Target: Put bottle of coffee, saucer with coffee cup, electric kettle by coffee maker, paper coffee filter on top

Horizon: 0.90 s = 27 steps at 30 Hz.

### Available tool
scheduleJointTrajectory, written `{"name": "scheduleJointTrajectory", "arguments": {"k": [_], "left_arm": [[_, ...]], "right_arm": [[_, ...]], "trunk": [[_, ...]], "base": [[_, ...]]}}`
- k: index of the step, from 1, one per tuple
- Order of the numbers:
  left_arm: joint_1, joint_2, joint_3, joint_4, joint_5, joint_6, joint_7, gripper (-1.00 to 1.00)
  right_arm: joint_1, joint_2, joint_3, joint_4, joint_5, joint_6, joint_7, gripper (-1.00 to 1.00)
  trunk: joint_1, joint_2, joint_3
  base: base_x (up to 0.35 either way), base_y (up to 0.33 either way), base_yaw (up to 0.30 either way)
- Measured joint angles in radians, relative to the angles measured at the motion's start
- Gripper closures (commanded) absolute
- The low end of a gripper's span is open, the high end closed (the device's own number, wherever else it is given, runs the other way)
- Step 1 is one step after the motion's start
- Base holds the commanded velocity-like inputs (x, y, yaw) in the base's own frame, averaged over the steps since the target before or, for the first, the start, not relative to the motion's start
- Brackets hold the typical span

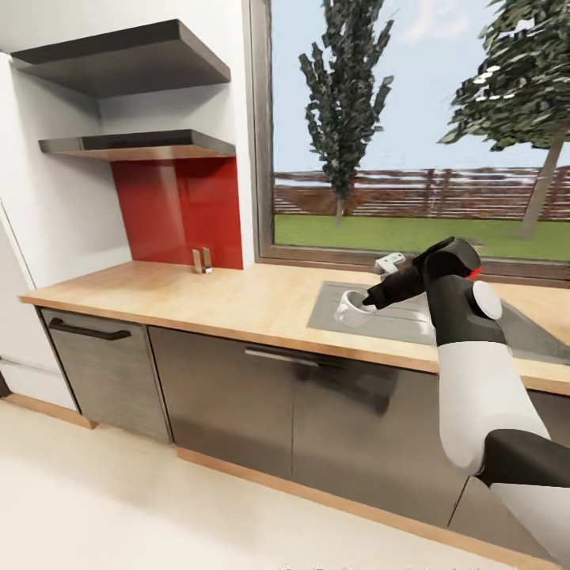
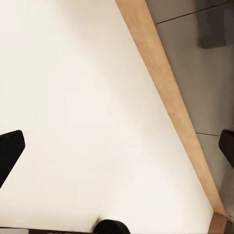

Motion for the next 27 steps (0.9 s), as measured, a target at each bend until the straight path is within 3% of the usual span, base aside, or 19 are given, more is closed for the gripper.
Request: {"name": "scheduleJointTrajectory", "arguments": {"k": [27], "left_arm": [[0.0,0.0,0.002,0.0,0.0,0.0,0.001,-1.0]], "right_arm": [[0.002,-0.009,-0.001,0.002,-0.002,0.0,0.0,1.0]], "trunk": [[0.0,0.0,0.019]], "base": [[-0.006,0.0,-0.249]]}}
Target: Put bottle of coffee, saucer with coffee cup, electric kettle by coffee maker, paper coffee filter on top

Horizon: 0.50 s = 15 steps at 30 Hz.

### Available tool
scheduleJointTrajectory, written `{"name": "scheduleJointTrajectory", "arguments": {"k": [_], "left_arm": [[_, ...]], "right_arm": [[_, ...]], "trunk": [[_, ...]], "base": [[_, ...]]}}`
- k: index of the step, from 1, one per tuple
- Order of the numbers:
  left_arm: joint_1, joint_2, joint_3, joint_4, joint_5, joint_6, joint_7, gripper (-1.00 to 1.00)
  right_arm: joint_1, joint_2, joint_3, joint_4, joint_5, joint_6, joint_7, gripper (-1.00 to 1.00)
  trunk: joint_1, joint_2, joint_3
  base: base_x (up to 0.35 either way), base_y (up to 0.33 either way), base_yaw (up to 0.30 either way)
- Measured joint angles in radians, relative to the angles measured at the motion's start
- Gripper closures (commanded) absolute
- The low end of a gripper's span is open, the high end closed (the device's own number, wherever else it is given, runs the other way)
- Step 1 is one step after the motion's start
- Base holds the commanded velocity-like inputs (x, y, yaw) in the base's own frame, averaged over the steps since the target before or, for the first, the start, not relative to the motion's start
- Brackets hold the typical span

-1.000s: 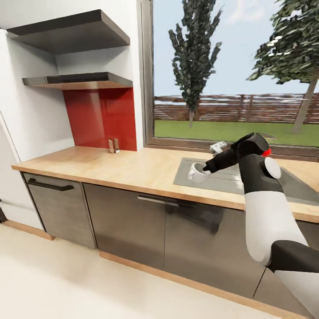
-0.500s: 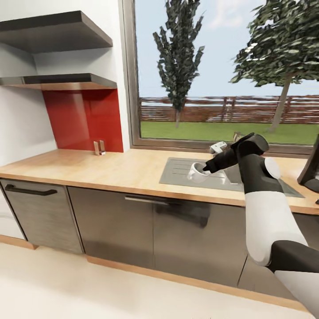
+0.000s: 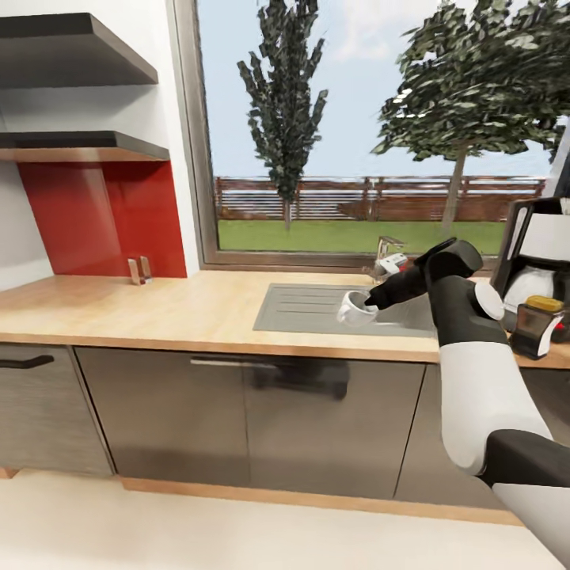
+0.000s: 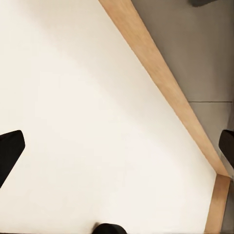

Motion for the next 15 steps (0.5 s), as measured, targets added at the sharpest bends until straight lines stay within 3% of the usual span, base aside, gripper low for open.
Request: {"name": "scheduleJointTrajectory", "arguments": {"k": [15], "left_arm": [[0.0,0.0,0.0,0.0,0.0,0.0,0.0,-1.0]], "right_arm": [[0.002,-0.003,-0.001,0.001,0.0,0.0,0.0,1.0]], "trunk": [[0.0,0.0,0.011]], "base": [[0.0,0.0,-0.258]]}}
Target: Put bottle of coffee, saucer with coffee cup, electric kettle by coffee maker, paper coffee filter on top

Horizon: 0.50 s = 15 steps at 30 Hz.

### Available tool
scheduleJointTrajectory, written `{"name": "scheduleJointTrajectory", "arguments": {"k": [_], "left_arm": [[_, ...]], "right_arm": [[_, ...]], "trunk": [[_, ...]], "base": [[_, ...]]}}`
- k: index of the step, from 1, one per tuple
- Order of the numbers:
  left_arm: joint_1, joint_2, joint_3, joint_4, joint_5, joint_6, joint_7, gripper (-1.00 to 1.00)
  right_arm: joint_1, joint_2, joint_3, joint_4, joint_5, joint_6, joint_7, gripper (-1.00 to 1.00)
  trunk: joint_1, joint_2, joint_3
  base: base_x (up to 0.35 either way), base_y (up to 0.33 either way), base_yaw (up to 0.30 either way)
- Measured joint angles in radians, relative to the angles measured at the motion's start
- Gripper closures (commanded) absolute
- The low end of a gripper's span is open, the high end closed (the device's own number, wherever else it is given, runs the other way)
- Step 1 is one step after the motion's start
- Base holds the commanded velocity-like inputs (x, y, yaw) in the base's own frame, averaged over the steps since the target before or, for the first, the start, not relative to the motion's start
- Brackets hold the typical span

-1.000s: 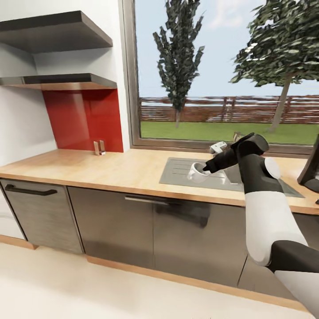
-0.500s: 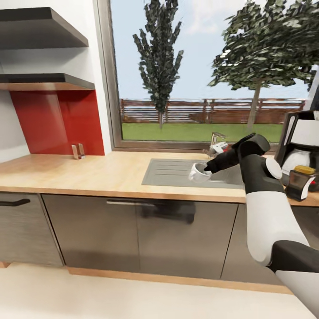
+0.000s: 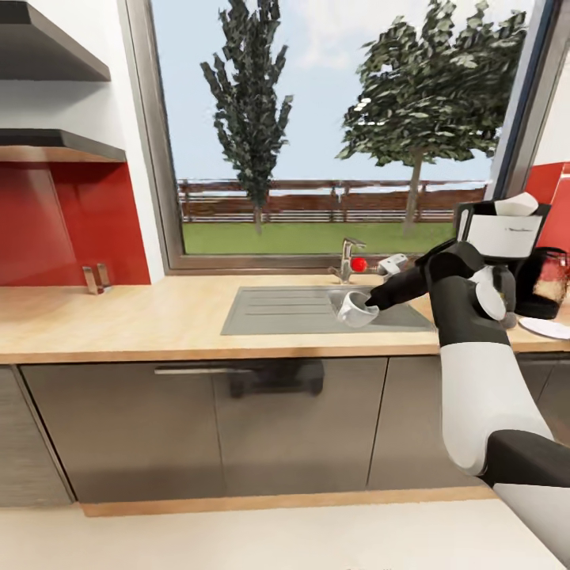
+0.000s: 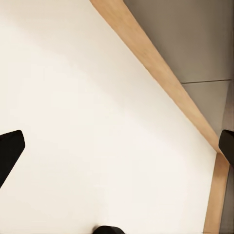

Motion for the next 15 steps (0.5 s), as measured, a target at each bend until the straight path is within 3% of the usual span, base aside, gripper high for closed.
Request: {"name": "scheduleJointTrajectory", "arguments": {"k": [15], "left_arm": [[0.0,0.0,0.0,0.0,0.0,0.001,0.0,-1.0]], "right_arm": [[0.0,-0.012,-0.001,0.0,0.0,0.0,0.001,1.0]], "trunk": [[0.0,0.0,0.011]], "base": [[0.0,0.0,-0.258]]}}
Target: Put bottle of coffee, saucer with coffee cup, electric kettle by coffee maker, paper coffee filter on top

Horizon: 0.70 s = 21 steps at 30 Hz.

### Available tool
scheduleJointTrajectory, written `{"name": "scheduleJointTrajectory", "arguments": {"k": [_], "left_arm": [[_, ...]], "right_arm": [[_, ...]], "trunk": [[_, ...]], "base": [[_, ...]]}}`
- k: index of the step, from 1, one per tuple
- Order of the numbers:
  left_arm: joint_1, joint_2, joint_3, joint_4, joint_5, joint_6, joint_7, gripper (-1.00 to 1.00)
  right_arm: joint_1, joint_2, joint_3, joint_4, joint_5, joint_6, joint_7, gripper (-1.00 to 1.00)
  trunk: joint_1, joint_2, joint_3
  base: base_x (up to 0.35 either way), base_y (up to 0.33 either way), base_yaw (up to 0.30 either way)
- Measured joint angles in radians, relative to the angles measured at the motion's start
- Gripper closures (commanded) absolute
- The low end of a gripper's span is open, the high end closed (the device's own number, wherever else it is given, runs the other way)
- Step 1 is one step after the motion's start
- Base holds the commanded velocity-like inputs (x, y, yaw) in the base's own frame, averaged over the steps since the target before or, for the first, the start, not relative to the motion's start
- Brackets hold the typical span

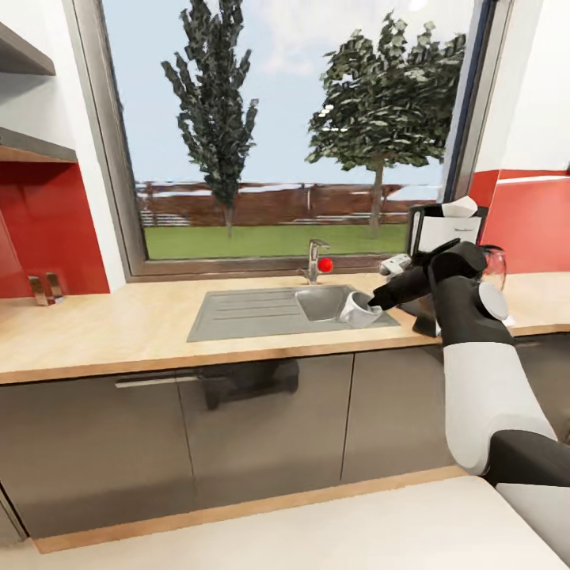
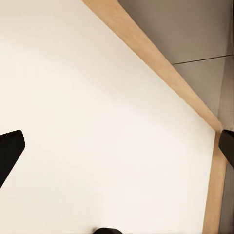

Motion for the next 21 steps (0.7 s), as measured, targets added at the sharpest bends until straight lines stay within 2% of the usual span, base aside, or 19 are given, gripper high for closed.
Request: {"name": "scheduleJointTrajectory", "arguments": {"k": [21], "left_arm": [[0.0,0.0,0.0,0.0,0.0,0.0,0.0,-1.0]], "right_arm": [[0.009,-0.009,-0.001,0.006,0.0,0.0,0.0,1.0]], "trunk": [[0.0,0.0,0.015]], "base": [[0.0,0.0,-0.258]]}}
